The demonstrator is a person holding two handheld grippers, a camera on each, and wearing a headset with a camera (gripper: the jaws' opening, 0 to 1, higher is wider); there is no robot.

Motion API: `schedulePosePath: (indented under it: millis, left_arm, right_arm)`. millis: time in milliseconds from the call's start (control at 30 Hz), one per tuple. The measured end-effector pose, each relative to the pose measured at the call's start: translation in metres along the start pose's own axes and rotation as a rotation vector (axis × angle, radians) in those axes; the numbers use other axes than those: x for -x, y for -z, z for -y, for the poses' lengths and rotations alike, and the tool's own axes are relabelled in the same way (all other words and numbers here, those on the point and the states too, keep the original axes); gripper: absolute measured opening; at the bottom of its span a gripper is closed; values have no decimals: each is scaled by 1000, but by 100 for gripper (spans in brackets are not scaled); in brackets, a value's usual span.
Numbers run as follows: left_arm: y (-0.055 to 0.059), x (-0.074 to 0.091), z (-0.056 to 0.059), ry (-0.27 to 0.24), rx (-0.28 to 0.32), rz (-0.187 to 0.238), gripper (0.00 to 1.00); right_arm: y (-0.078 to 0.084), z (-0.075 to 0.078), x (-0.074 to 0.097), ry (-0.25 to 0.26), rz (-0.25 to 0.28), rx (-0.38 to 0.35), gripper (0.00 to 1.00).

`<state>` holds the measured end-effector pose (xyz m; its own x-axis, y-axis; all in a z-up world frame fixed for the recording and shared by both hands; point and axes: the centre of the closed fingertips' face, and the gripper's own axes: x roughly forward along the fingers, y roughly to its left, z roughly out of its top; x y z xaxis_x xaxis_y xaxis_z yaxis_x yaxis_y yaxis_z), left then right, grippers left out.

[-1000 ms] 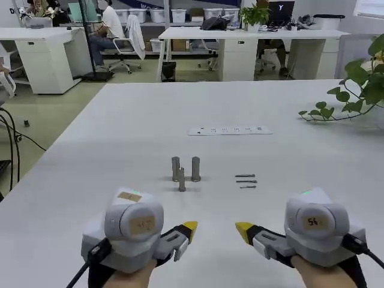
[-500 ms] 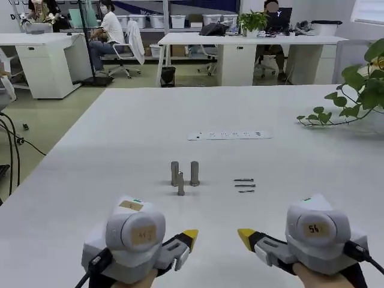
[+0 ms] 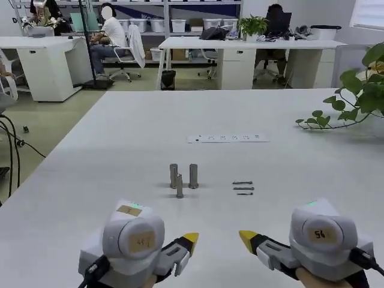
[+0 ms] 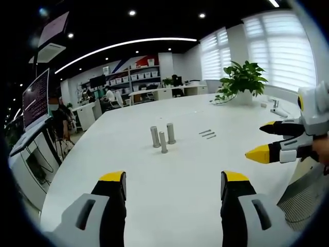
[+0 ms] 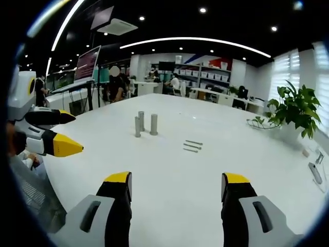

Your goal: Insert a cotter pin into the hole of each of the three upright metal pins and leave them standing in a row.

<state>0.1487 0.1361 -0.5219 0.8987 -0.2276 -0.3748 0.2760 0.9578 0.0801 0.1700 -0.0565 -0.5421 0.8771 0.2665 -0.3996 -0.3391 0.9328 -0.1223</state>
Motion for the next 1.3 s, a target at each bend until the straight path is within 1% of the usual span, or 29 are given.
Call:
schedulePosePath:
  millis: [100,167,433,533,567,733,867,967,1067,1133,1300]
  left_arm:
    - [0,0,1,2,0,-1,73]
    - [0,0,1,3,-10,0,73]
    - [-7,-2,5,20,-20,21,72]
    - [-6,-3,4,22,-11,14,71]
    - [-5,-3,2,22,-1,9,71]
    - [-4,-4,-4,14,12,-11,68]
    - [-4,-6,-5,19,21,-20,67]
    - [-5,-8,-3,34,13,-25,62]
    - [-8,-10,-2,45,-3,-22,58]
    - [-9,-12,-2,46,-20,-23,57]
    - [-11,-15,-5,49,-32,-24,55]
  right_arm:
    - [-4,1,1,1,17,-1,68]
    - [-6,2,1,2,24,-9,68]
    - [-14,6,3,8,45,-20,67]
    - [-15,5,3,2,48,-31,67]
    - [-17,4,3,-3,50,-43,67]
    - [-22,4,2,-11,67,-56,67]
    - [-22,4,1,-16,53,-70,66]
    - [-22,5,2,-16,46,-66,65]
    - [-25,7,3,-19,53,-73,64]
    - [-27,8,3,-17,52,-80,64]
    - [-32,7,4,-27,57,-84,63]
